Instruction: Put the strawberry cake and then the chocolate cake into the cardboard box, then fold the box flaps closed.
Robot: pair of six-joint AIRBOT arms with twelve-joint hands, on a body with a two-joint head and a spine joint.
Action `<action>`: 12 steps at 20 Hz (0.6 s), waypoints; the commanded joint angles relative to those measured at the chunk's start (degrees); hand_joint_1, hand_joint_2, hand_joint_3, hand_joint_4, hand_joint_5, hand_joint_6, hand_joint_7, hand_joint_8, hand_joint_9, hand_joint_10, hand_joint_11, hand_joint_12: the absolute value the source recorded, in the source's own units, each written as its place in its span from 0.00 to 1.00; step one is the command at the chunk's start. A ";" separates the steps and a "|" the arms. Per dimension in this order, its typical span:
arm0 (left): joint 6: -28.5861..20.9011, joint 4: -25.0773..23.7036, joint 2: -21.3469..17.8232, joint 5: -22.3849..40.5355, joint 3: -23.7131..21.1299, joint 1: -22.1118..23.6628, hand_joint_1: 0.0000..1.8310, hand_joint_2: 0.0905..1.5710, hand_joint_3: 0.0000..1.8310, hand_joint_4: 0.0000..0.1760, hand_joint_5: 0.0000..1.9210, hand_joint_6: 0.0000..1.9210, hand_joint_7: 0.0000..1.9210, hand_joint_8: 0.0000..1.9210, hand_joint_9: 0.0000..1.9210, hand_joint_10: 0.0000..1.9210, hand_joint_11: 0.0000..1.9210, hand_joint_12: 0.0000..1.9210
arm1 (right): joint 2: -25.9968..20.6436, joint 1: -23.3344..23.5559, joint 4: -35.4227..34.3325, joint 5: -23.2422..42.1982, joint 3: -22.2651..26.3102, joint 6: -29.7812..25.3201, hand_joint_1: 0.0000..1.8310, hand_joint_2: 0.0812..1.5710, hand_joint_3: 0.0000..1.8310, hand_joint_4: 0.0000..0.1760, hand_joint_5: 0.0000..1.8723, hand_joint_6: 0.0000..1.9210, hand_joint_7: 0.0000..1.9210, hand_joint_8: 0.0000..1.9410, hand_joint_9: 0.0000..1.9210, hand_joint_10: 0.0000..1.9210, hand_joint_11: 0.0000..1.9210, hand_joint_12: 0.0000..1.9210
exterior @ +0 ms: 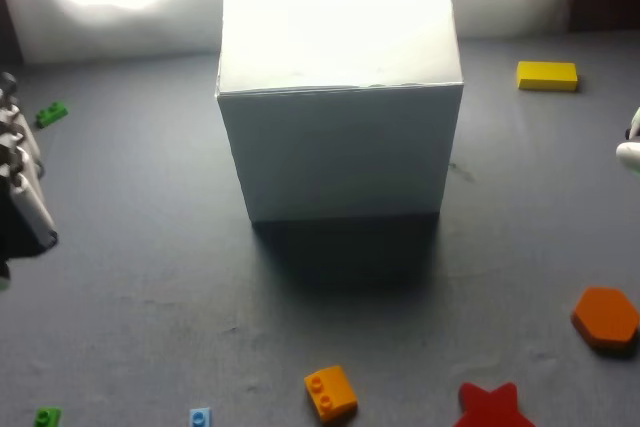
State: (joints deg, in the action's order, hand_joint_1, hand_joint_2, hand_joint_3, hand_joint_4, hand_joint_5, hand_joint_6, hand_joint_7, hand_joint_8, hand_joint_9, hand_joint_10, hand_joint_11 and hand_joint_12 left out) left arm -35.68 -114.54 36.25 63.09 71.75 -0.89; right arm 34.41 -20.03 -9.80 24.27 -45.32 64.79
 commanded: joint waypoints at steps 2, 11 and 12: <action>-0.11 5.99 -0.35 -0.06 1.36 1.14 0.25 0.93 0.00 0.00 0.53 0.99 0.60 1.00 0.61 1.00 0.56 1.00 | -0.64 0.29 0.03 6.56 0.03 0.23 0.24 0.94 0.00 1.00 0.64 0.98 0.67 0.98 0.69 1.00 0.71 1.00; -0.82 6.80 0.40 1.37 5.90 4.04 0.25 0.93 0.00 0.00 0.51 0.99 0.59 1.00 0.60 1.00 0.54 1.00 | -0.47 0.06 0.61 6.05 0.07 0.28 0.21 0.94 0.00 1.00 0.62 0.95 0.68 0.98 0.71 1.00 0.72 1.00; -0.89 6.81 0.47 1.37 6.38 4.28 0.24 0.93 0.00 0.00 0.51 0.99 0.59 1.00 0.60 1.00 0.54 1.00 | -0.44 -0.07 0.64 6.05 0.07 0.28 0.21 0.95 0.00 1.00 0.63 0.94 0.69 0.98 0.71 1.00 0.72 1.00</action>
State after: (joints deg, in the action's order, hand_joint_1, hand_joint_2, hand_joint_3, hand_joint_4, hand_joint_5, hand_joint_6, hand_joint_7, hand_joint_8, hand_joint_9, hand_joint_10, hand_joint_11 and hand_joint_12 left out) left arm -36.38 -112.44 37.04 64.38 78.26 2.70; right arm 34.54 -20.40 -9.23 24.16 -45.21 64.86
